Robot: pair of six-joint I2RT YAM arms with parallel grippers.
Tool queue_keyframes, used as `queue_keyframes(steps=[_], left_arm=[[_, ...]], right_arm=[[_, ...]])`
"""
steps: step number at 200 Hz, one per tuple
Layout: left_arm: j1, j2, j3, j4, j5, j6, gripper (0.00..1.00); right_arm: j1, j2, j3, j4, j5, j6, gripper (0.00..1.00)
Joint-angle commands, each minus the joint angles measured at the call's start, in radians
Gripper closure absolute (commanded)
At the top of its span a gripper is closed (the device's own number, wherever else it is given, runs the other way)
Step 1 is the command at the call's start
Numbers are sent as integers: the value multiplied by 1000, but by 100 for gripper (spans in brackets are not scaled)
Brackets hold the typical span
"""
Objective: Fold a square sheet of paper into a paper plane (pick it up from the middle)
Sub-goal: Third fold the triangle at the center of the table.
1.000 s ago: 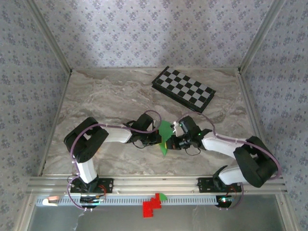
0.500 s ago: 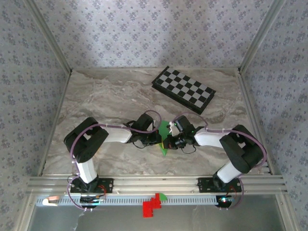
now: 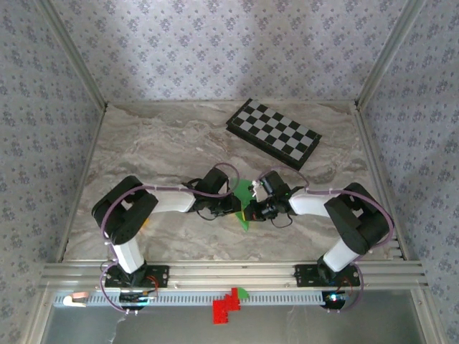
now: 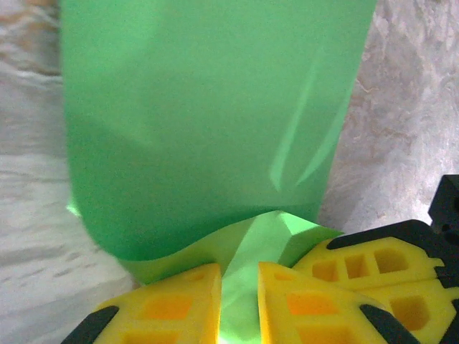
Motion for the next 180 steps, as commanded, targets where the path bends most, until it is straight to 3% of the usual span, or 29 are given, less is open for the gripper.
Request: queue_keyframes(steps=[1,180], left_arm=[[16,-49,-11,-75,-53,0,78],[16,5,58,-44,29,24,80]], right_arm=[[-2,31,3,-88,37,-41,98],[10,37,12,-122,54,-83,98]])
